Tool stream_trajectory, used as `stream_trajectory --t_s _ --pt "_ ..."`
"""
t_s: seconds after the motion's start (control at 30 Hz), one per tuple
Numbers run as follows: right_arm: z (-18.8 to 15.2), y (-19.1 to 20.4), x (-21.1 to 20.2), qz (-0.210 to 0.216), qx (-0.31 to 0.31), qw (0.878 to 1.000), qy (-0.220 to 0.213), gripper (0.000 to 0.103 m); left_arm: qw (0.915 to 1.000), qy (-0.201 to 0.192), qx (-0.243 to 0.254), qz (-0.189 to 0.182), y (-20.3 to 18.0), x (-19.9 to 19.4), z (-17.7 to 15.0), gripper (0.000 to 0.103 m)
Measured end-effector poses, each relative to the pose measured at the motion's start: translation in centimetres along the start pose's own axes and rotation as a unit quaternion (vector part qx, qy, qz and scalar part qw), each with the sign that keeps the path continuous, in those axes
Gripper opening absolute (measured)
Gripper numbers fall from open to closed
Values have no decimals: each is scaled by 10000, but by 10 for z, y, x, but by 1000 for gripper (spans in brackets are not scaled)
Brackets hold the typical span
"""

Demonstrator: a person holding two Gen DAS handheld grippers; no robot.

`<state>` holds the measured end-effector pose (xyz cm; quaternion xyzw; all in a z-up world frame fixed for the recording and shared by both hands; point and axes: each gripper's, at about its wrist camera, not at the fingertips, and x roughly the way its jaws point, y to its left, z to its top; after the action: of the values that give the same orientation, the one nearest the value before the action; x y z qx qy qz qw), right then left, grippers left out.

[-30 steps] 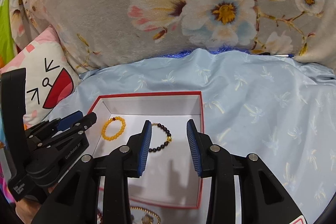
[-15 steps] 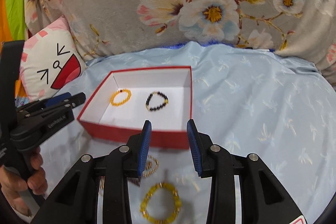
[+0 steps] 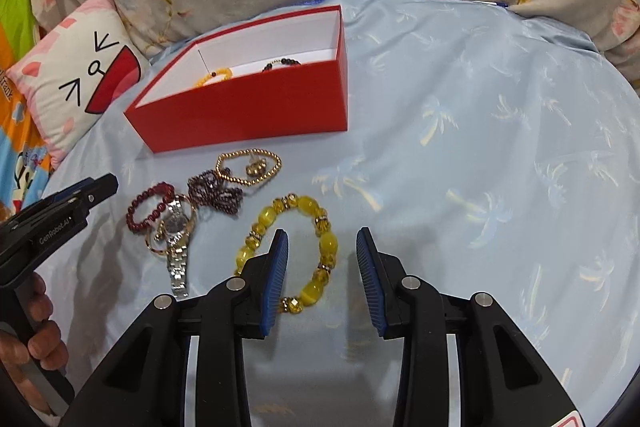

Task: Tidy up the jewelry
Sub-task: 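Withdraw both tools from the box back to the jewelry pile, then grasp the dark red bead bracelet with the left tool while the right tool grasps the yellow bead bracelet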

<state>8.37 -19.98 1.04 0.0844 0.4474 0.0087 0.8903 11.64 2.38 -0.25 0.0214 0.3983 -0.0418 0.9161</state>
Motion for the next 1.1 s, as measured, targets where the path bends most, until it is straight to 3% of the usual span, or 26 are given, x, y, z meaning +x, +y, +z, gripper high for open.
stream_trajectory --t_s 0.37,0.83,1.03,1.1 --pt "-3 7 13 -165 -169 9997 -3 36 9995 158 -266 14 7 23 -10 43" --pt "-4 11 15 -434 -301 9986 -36 29 9996 238 -129 97 -1 29 -10 43" --pt "-4 11 15 -467 -326 9984 -36 29 9996 236 -68 114 -3 30 -9 41" --pt "-4 12 16 -463 -325 9984 -35 29 9997 230 -55 104 -4 30 -9 35"
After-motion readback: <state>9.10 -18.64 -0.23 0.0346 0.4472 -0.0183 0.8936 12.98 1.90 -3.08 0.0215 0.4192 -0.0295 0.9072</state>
